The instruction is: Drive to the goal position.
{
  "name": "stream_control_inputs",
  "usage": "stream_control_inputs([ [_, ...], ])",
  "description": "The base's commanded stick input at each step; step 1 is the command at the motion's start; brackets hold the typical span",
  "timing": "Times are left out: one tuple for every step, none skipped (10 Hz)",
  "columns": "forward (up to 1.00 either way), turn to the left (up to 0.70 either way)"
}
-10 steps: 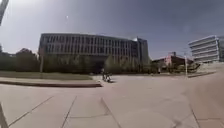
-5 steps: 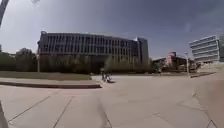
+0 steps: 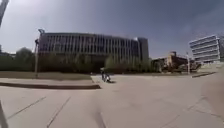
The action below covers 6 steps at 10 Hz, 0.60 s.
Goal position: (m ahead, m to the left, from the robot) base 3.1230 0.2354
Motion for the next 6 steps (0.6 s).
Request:
stream_control_inputs([
  [0.70, 0.00],
  [0.70, 0.00],
  [0.70, 0.00],
  [0.70, 0.00],
  [0.70, 0.00],
  [0.70, 0.00],
])
